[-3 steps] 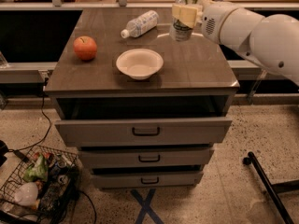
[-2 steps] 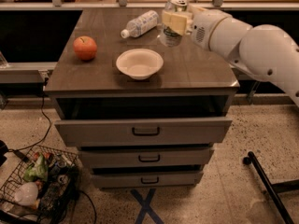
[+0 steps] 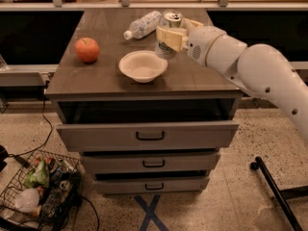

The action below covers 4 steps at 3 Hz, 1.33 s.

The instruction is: Place 7up can into paper bowl

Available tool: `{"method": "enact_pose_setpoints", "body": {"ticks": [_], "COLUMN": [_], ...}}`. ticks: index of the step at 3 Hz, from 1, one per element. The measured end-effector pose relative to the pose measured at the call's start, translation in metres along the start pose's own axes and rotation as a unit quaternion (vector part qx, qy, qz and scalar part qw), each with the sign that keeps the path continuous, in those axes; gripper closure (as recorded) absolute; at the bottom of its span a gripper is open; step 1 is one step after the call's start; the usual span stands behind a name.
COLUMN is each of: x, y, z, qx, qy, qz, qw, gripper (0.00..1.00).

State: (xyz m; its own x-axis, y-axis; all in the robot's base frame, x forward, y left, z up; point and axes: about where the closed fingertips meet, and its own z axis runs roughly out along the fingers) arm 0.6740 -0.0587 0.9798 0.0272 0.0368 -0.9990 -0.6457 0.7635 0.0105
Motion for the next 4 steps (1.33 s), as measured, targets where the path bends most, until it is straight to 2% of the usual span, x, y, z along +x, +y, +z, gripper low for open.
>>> {"method": "enact_pose_setpoints", "body": {"ticks": [1, 2, 3, 4], "x": [0.005, 0.004, 0.008, 0.013], "y": [0.030, 0.049, 0.060, 0.058], "z": [0.003, 0.007, 0.015, 0.023], "qx": [-0.049, -0.083, -0.112, -0.125], "qy": [-0.032, -0.053, -0.041, -0.004], "qz": [-0.016, -0.024, -0.042, -0.069], "qw": [0.9982, 0.9949, 0.9920, 0.9898], "gripper": [1.00, 1.00, 1.00, 1.00]}}
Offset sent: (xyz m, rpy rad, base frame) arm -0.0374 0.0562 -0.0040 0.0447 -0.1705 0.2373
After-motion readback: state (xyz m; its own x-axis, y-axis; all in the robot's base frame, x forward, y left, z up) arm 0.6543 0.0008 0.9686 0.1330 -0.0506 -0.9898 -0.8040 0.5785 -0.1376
